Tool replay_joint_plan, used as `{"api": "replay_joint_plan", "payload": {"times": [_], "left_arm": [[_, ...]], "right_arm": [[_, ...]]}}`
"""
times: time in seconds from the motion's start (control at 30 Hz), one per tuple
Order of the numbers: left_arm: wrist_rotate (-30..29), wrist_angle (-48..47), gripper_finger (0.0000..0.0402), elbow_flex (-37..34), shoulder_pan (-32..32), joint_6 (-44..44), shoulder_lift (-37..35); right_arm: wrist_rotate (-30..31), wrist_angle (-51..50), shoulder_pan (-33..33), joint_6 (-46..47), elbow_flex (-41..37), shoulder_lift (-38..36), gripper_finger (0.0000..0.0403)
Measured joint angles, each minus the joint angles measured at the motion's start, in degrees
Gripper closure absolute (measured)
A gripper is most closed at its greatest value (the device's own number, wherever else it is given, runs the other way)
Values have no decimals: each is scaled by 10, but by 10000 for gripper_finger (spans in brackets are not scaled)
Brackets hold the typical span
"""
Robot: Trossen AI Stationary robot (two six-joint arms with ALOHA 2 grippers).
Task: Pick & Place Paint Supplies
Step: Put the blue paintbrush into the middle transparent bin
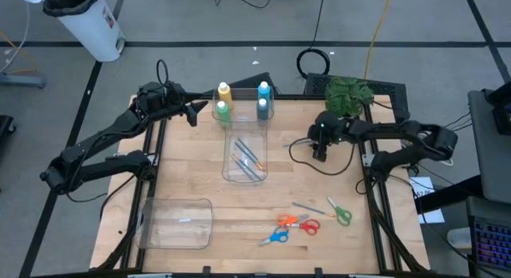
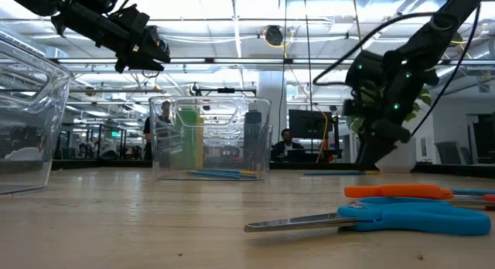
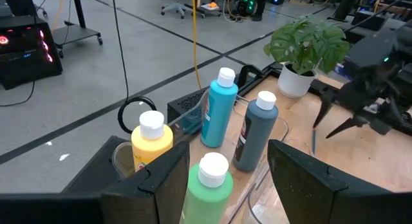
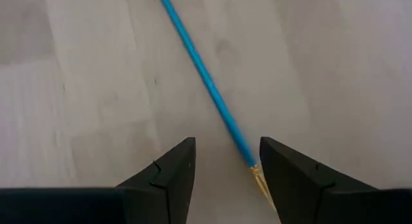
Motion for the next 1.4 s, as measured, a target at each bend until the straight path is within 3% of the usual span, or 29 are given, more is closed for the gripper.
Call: {"api": "replay_joint_plan", "payload": {"times": [0.3,0.53,0.8,1.4], "left_arm": [[0,0,188,0,0,0,0],[0,0,188,0,0,0,0],[0,0,188,0,0,0,0],[0,0,188,0,0,0,0]], "right_arm": [[-12,-41,33,26,3,26,239],[64,-130,71,16,1,-18,239],[74,-231,73,59,0,-63,241],[52,-186,73,30,1,-32,298]]}}
